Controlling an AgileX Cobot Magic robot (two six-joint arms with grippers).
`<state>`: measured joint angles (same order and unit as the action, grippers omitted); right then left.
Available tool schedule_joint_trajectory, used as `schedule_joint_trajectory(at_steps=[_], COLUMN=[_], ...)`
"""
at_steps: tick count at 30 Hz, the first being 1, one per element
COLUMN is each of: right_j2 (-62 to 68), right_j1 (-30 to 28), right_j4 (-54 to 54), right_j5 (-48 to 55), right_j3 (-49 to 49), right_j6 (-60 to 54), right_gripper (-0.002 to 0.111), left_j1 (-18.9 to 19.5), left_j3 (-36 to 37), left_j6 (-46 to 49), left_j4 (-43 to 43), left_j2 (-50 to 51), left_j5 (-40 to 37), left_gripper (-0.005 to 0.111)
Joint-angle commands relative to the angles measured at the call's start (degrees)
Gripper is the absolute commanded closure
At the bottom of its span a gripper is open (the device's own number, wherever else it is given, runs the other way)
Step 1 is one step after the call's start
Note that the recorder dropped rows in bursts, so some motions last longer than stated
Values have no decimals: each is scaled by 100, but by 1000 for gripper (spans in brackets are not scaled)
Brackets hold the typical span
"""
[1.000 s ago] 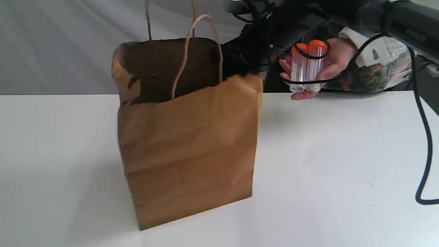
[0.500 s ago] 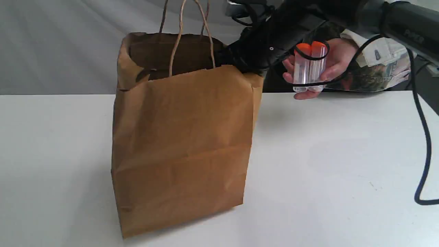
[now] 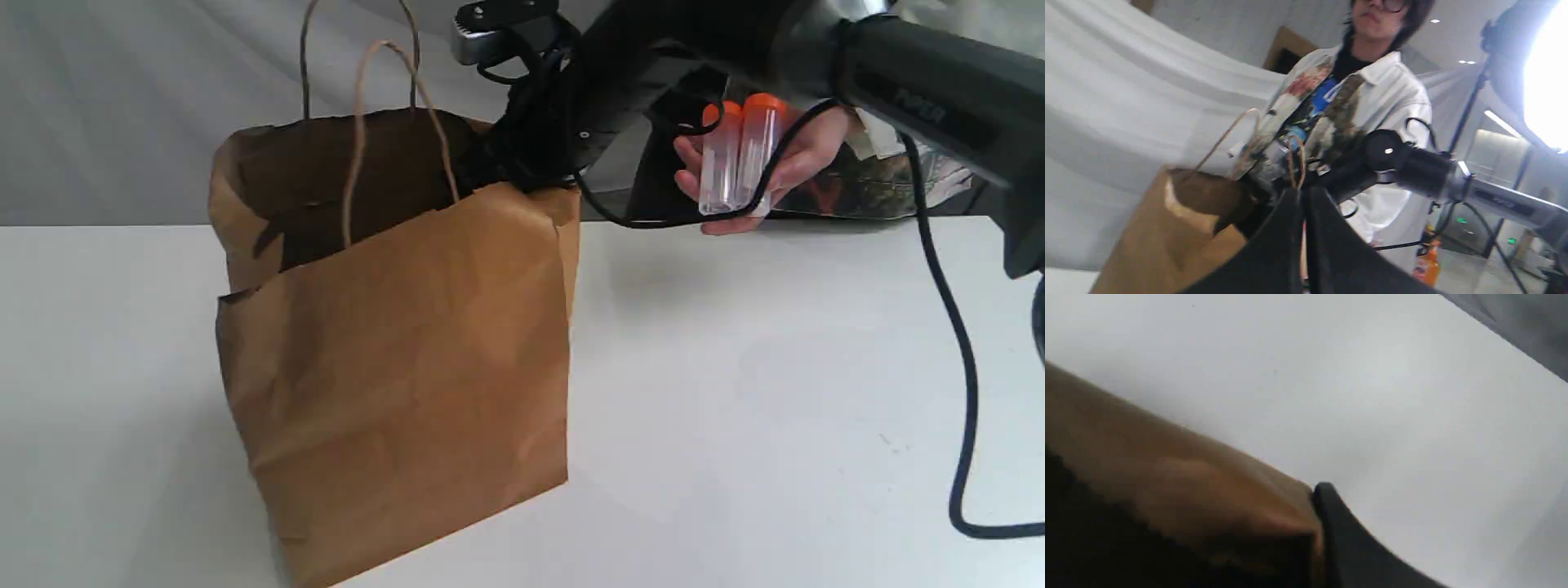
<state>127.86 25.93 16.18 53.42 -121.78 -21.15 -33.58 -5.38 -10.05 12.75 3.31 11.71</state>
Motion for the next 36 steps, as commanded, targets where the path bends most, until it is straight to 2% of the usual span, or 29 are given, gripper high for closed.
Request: schedule_joint_trajectory(at_steps=[1,4,6,9,12,17,20,24,28,32,34,36], right_j2=[-37,-37,-37,-37,-37,-37,-37,-37,-37,-37,-37,-37], right_j1=[34,34,34,34,34,34,34,34,34,34,34,47], right_j4=[-23,-23,-23,-23,-23,-59,-84,-84,-101,-234,-234,-213], right_j5=[-20,-20,-11,75,251,557,631,750,879,866,834,821], right_j3=[-27,-27,-27,-27,-27,-27,-27,-27,-27,-27,-27,-27], right_j6=[188,256,293,355,355,355,355,327,327,327,327,327], right_gripper=[108,108,108,108,108,108,108,108,108,108,108,108], left_j1=[-640,-1044,-1156,-1180,-1180,-1167,-1167,-1167,-1028,-653,-460,-315], left_j3=[-37,-280,-631,-1333,-1946,-2870,-3169,-3185,-3185,-3185,-3185,-3185], left_j6=[-61,-35,-8,4,330,1049,1049,1188,1418,1502,1463,1439], left_j4=[-481,-1010,-1356,-1995,-2109,-2085,-1975,-1954,-1954,-1954,-1942,-1929], left_j2=[818,1947,2698,3913,4816,5977,6230,6163,5866,5392,5265,5237], left_j5=[832,1276,1283,1177,901,-72,-452,-427,-744,-1284,-1047,-494], left_gripper=[102,102,102,102,99,73,56,45,43,43,43,43])
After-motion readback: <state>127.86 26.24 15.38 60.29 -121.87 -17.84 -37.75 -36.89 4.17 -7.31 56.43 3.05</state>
